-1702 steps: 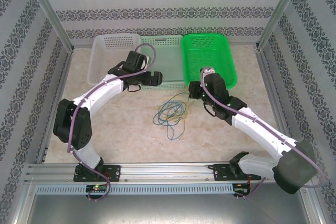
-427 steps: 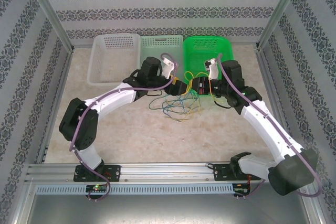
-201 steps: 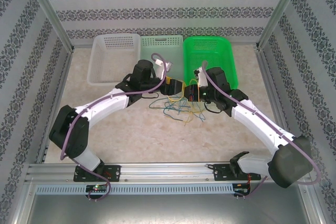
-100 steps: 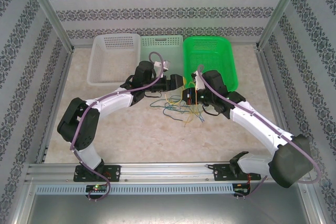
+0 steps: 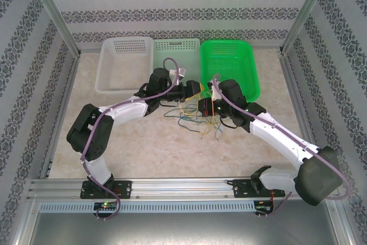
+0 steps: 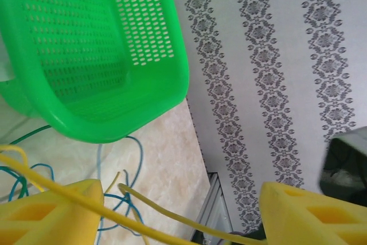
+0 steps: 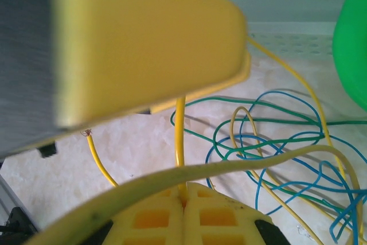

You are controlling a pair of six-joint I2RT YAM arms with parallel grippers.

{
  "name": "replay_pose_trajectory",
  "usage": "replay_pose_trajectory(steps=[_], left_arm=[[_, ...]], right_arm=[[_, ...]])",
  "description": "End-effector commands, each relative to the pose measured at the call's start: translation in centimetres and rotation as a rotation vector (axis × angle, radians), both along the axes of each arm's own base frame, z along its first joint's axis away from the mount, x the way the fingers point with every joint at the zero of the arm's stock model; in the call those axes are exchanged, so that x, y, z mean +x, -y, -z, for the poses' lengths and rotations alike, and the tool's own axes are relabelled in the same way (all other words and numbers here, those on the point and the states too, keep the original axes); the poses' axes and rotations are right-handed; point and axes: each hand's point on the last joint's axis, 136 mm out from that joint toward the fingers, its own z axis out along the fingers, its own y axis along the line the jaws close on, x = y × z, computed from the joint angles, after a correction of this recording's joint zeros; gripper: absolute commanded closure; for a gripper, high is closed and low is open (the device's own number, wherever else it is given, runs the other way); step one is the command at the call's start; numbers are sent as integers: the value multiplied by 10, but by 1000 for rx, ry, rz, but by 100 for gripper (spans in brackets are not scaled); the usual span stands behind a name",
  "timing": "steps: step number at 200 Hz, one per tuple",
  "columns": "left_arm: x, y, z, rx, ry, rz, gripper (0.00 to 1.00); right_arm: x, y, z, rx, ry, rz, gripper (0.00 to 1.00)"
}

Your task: Untangle the cables

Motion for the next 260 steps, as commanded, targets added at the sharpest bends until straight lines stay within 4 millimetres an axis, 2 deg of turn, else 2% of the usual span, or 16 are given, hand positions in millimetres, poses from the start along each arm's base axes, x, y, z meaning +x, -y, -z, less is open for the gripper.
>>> replay_pose_trajectory(steps=[1, 40, 48, 56, 77, 88, 96, 106, 119, 163, 177, 204, 219, 260], left_arm=[[1, 9, -11, -51, 25, 22, 36], [5, 11, -15, -52, 45, 23, 74], [5, 10, -16, -46, 51, 23, 80], [5, 9, -17, -38, 58, 24, 85], [4, 3, -19, -6, 82, 21, 93], [3, 0, -21, 5, 94, 25, 95], [2, -2, -23, 14, 100, 30, 95], [-1, -2, -26, 23, 114, 41, 96], [-4, -2, -30, 28, 133, 60, 96], [-14, -4, -46, 33, 202, 100, 95], [-18, -4, -58, 15, 240, 118, 95], [-25, -2, -88, -24, 319, 158, 94], [-28, -3, -102, -30, 363, 173, 94], [-34, -5, -144, -54, 483, 185, 92]], right_arm=[[-1, -2, -10, 8, 61, -8, 100], [-14, 2, 7, -13, 11, -27, 98], [-19, 5, 17, -31, -14, -36, 92], [-25, 10, 29, -63, -47, -34, 81], [-38, 34, 69, -151, -183, 20, 63], [-44, 43, 82, -147, -252, 48, 57], [-48, 45, 87, -128, -284, 57, 46], [-50, 47, 87, -110, -288, 58, 36], [-51, 50, 82, -110, -267, 65, 31], [-47, 80, 66, -113, -215, 141, 29], [-50, 90, 74, -140, -239, 185, 29], [-62, 91, 95, -195, -357, 152, 27], [-68, 99, 104, -267, -429, 147, 26], [-65, 123, 108, -511, -447, 133, 23]])
